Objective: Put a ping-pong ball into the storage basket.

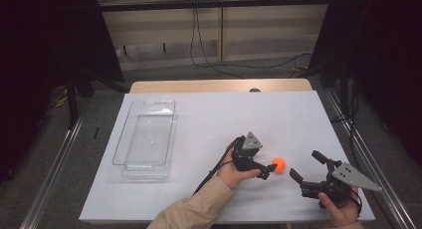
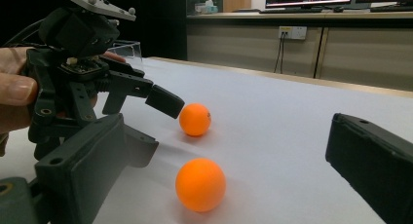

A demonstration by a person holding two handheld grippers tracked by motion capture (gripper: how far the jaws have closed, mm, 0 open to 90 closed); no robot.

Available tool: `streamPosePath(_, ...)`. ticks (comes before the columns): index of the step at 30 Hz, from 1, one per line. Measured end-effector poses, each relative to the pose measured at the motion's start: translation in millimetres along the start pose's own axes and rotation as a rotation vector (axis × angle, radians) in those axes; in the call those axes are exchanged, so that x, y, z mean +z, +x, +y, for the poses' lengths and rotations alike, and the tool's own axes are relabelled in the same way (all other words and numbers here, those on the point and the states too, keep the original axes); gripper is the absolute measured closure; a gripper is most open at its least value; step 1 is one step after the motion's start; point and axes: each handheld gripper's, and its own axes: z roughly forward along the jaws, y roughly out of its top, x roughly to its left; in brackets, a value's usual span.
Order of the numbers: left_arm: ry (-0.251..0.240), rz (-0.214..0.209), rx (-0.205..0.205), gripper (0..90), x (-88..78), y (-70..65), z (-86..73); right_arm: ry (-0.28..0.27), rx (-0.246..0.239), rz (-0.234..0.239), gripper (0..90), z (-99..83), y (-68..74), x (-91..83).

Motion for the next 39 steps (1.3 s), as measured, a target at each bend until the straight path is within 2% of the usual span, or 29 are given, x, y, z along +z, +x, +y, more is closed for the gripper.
streamPosePath(27,0.039,-0.005,0.005,2.9,13.5,-2.5,2.1,0.000,-0.001,0.004,1.3,0.0,-0.1,-0.1)
streamPosePath(39,0.056,-0.007,0.021,3.6,20.4,-5.5,1.0,0.002,0.000,0.005,1.4,-0.1,0.1,-0.2)
